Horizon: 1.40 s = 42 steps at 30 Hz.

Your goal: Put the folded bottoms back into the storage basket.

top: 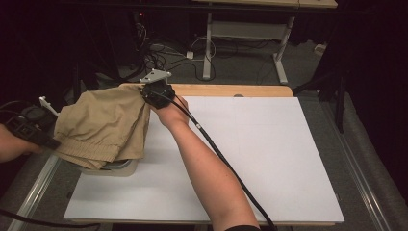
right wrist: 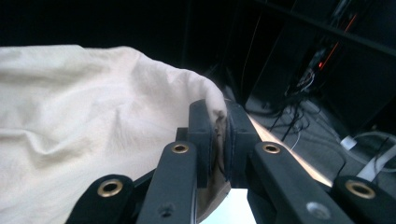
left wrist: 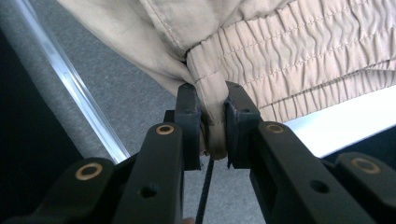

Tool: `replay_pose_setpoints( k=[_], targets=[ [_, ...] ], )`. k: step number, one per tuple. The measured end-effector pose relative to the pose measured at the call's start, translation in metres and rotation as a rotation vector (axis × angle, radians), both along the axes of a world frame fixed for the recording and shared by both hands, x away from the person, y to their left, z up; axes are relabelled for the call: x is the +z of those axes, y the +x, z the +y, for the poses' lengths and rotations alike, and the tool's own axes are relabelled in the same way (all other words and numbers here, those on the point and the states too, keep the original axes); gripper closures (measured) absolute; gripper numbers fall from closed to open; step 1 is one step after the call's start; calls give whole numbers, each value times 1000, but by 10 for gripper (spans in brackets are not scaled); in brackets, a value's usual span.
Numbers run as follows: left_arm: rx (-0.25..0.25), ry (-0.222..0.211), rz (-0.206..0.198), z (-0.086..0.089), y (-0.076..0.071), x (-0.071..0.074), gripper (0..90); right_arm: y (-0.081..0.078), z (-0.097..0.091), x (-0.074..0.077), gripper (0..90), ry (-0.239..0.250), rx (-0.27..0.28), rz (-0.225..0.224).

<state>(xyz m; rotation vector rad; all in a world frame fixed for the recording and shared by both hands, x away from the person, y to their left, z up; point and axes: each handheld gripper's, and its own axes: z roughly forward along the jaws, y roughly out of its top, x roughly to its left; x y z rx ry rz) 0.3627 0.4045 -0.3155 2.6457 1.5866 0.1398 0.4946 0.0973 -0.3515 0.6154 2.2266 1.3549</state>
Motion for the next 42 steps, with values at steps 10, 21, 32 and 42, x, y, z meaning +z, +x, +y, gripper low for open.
replay_pose_setpoints(
  k=[10, 21, 32, 42],
  targets=[
    [-15, -29, 18, 1, 2, -15, 766, 18, 7, -30, 849, -53, -26, 60],
    [-47, -43, 42, -15, -4, -18, 765, 18, -4, -29, 845, -86, -41, 54],
    [-39, -47, 60, -12, -3, -28, 695, 25, -2, -49, 684, -92, -42, 119],
    [-11, -76, -44, -17, 5, -14, 533, 7, -21, -26, 329, 4, 18, 129]
  ],
)
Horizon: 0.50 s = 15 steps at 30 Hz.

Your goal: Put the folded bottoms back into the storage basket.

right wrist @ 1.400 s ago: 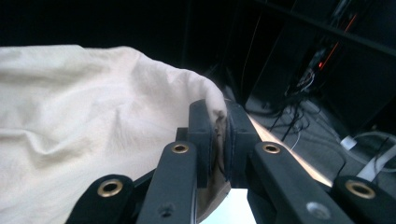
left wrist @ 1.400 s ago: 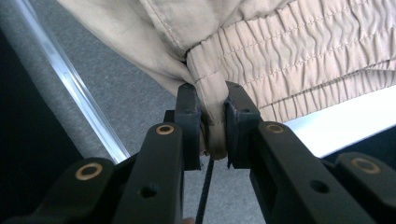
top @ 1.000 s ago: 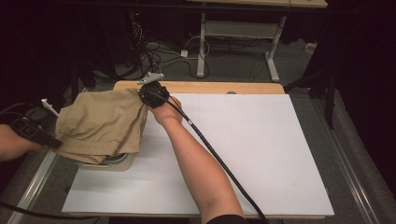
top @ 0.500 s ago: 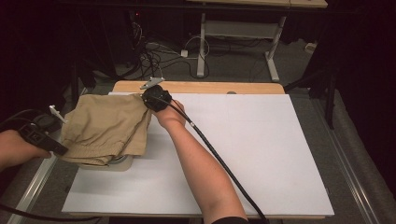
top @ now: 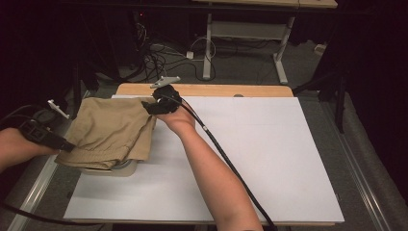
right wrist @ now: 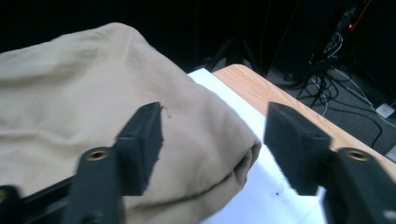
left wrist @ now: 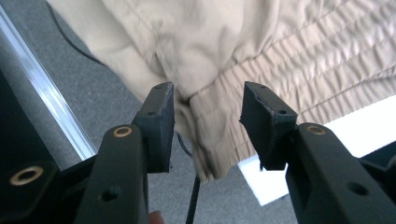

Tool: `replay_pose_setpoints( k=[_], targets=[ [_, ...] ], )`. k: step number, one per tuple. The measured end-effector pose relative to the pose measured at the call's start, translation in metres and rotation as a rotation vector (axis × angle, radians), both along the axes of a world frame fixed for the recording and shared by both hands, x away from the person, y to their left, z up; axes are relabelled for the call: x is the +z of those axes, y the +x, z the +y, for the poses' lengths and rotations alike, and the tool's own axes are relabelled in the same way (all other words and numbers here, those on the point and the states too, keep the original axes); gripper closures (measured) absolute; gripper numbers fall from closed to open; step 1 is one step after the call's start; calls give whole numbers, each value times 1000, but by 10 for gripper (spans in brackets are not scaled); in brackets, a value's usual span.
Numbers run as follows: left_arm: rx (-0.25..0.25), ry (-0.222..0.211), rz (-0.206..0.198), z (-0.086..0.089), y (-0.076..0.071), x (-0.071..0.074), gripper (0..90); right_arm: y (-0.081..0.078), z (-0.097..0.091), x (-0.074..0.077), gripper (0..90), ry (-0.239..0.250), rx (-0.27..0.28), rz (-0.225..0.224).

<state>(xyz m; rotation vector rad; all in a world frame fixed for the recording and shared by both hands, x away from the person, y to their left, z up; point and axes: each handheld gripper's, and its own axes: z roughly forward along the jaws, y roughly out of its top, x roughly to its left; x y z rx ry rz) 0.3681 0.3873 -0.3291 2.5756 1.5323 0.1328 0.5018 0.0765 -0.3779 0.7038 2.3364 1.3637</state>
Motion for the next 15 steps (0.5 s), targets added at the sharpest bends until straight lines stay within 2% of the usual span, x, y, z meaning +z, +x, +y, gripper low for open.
replay_pose_setpoints(
  k=[1, 2, 3, 7, 10, 15],
  targets=[
    [-6, 1, -6, -2, 1, 0, 529, -4, -3, 0, 297, 7, -3, -1],
    [-4, -2, -9, -4, 2, 0, 528, -12, -10, -2, 209, 22, 0, 9],
    [-7, -3, -12, -5, 3, 0, 528, -12, -10, -2, 209, 22, 0, 9],
    [-14, -4, -25, -11, 7, -2, 543, -27, -23, -12, 99, 16, -5, 12],
    [-23, -10, -49, -14, 10, -1, 594, -38, -34, -19, 4, 16, -16, 16],
    [-42, 3, -74, -20, 15, 0, 716, -56, -58, -31, 3, 16, -34, 11]
  ],
)
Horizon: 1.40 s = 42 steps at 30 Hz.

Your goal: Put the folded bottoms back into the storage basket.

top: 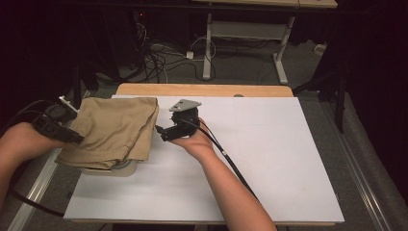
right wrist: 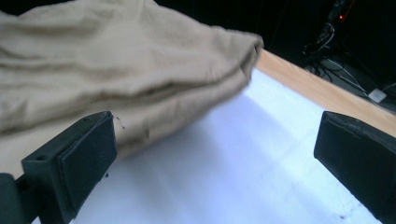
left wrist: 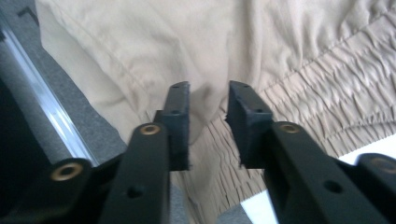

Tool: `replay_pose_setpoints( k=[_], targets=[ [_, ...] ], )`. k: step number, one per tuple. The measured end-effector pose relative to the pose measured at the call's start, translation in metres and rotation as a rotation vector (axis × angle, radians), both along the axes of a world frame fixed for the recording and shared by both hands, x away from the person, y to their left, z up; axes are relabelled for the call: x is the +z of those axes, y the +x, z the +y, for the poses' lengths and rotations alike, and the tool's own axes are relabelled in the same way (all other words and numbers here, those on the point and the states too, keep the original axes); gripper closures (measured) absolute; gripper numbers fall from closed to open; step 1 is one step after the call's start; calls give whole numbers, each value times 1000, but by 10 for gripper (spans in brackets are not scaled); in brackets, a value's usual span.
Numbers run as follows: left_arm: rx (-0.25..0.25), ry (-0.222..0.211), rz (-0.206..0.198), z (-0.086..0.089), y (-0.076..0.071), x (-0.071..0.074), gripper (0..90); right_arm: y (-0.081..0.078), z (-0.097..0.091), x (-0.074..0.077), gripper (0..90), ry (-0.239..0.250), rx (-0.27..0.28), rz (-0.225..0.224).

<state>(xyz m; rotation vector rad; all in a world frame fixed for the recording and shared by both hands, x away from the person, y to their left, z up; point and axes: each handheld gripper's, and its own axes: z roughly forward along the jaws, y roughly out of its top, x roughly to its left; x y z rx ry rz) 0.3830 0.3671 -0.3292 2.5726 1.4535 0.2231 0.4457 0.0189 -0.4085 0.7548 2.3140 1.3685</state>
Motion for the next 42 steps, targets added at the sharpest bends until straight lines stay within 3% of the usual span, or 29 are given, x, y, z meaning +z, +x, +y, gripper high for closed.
replay_pose_setpoints(
  k=[6, 10, 16, 17, 20, 21, 25, 34, 42],
  targets=[
    [-15, 18, -62, -11, 7, -5, 824, -25, -31, -10, 3, 7, -13, 3],
    [2, 23, -51, -14, 15, -14, 875, -44, -55, -16, 4, 16, -20, 1],
    [20, 17, -28, -12, 19, -23, 879, -68, -87, -24, 4, 24, -43, 1],
    [29, 18, -19, -11, 19, -27, 879, -78, -99, -27, 4, 25, -54, -3],
    [38, 18, -9, -8, 19, -32, 878, -86, -109, -29, 4, 25, -61, -2],
    [37, 2, -9, -7, 19, -38, 878, -94, -118, -32, 4, 44, -57, 19],
    [41, -20, 4, -7, 19, -46, 878, -103, -127, -37, 4, 44, -53, 25],
    [15, 15, 35, -21, 25, -59, 878, -118, -143, -49, 4, 55, -65, 15],
    [-10, 44, 84, -38, 32, -85, 878, -124, -147, -54, 4, 43, -64, 19]
  ],
)
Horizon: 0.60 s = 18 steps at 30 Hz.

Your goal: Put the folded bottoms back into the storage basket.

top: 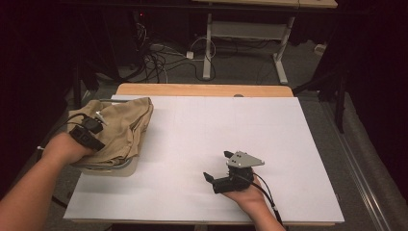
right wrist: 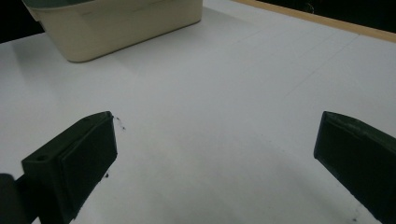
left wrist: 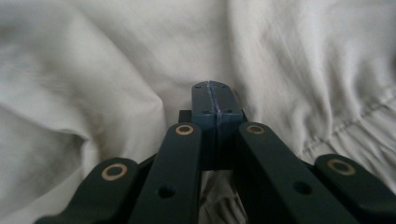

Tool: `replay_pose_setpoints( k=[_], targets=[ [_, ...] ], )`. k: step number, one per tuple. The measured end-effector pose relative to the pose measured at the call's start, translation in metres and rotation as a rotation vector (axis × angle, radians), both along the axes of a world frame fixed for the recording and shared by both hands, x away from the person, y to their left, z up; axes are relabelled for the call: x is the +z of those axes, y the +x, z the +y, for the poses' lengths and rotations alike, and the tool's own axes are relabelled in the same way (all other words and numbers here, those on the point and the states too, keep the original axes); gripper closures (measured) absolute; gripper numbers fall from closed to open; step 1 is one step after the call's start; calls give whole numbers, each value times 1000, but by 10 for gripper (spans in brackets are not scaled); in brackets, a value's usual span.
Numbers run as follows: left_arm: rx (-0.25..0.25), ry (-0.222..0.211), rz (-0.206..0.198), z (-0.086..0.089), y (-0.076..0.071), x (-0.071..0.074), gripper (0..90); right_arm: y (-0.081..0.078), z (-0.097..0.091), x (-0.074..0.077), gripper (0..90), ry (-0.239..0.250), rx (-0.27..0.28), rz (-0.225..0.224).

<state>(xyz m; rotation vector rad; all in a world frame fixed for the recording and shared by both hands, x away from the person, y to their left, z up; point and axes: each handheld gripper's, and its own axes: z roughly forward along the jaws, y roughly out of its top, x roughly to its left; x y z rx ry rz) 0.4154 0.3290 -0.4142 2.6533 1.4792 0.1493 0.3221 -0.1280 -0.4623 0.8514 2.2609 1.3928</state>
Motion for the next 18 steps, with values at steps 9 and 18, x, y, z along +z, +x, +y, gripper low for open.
replay_pose_setpoints(
  k=[9, 18],
  targets=[
    [-19, 50, 59, -15, 10, -26, 878, -1, -1, 1, 4, 11, -4, -4],
    [-1, 30, 31, -13, 7, -21, 878, -3, 2, -2, 4, -4, 2, -4]
  ],
)
